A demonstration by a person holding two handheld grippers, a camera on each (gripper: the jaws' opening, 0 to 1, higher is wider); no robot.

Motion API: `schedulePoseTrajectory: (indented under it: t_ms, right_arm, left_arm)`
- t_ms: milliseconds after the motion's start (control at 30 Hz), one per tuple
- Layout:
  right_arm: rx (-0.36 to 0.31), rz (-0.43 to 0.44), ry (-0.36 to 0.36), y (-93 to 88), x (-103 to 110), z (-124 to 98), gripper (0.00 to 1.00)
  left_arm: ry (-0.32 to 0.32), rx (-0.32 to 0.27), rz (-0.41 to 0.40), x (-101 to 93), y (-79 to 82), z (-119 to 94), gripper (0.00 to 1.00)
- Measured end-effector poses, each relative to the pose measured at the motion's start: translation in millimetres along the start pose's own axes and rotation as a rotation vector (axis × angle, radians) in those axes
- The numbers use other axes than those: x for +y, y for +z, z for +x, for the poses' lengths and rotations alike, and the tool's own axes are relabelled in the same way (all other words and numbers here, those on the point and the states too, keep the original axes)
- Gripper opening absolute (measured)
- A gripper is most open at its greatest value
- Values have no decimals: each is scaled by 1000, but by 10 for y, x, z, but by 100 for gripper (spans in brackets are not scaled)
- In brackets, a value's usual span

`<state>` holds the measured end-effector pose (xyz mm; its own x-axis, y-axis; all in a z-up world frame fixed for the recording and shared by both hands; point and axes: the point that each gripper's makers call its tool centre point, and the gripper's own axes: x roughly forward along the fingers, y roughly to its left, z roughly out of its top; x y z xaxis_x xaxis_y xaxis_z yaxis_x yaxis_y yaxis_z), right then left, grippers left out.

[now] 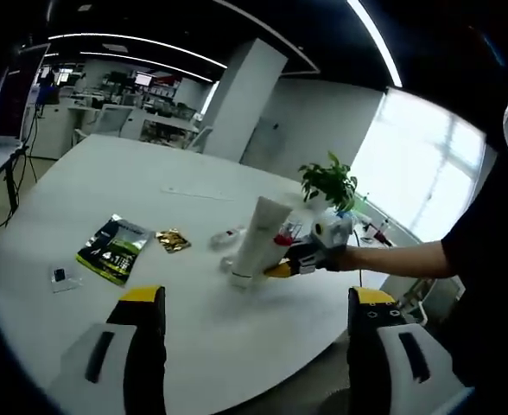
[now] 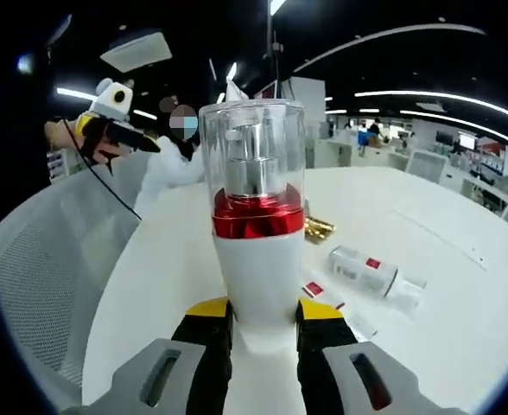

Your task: Arrange the skincare products in the storage area until every visible bottle or jar stands upright without overlapping.

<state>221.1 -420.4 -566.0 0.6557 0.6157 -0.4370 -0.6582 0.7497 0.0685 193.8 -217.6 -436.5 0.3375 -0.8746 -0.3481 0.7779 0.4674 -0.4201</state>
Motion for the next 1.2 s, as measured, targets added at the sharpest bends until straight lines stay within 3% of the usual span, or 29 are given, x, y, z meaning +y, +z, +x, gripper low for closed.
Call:
schedulePoseTrajectory:
  t_ms: [233,300,567,700,767,967,1200]
  right_arm:
    - [6,70,-33,-16,54,-85,29]
    - [9,127,-43,-54,54,-121,33]
    - [21,145,-90,-64,216,-317,45]
    - [-8,168,-120,66,374,-450,51]
    - [-53,216,-143,162,426,-508,55]
    - [-171,256,-209,514,680,-786,65]
    - [-183,266,-281,630,999,-1021,72]
  left_arm:
    - [17,5,36,-33,38,-68,82]
    - [23,2,41,-32,43,-92,83]
    - [17,-19,31,-105,72,-221,85]
    - [13,-22,31,-120,58,-280,85]
    - [12,-20,35,-118,58,-301,85]
    - [5,-14,47,-101,46,-344,85]
    - [-1,17,44,-86,-94,-329,84]
